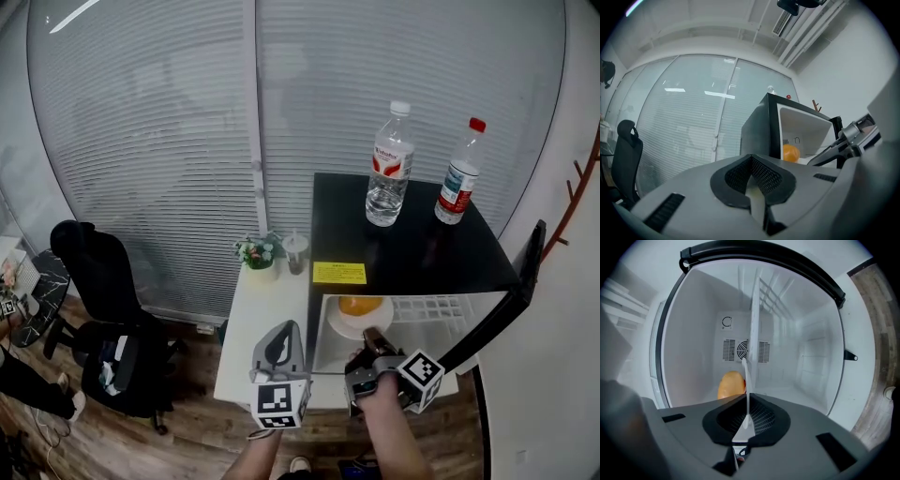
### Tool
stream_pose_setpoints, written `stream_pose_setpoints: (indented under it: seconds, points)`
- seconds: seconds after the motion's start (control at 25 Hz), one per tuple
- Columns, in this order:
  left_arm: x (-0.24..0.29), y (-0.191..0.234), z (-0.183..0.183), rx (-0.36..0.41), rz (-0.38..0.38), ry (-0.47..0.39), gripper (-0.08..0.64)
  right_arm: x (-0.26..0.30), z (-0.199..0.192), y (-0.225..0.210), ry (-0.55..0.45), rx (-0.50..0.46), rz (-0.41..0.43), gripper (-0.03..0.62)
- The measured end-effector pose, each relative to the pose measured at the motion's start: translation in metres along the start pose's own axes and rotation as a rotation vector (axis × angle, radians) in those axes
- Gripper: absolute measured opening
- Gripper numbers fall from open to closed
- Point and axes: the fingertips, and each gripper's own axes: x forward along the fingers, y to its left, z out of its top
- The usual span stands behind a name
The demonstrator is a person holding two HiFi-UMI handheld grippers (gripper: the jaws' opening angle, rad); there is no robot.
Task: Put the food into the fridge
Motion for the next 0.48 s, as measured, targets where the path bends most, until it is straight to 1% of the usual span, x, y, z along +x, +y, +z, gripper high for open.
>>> stream_pose_setpoints:
  seconds: [0.48]
  points:
    - [0.017,0.008,-0.005,-0.009,-0.017,0.005,0.026,0.021,0.005,0.004,-0.037,0.022,-0.004,0.035]
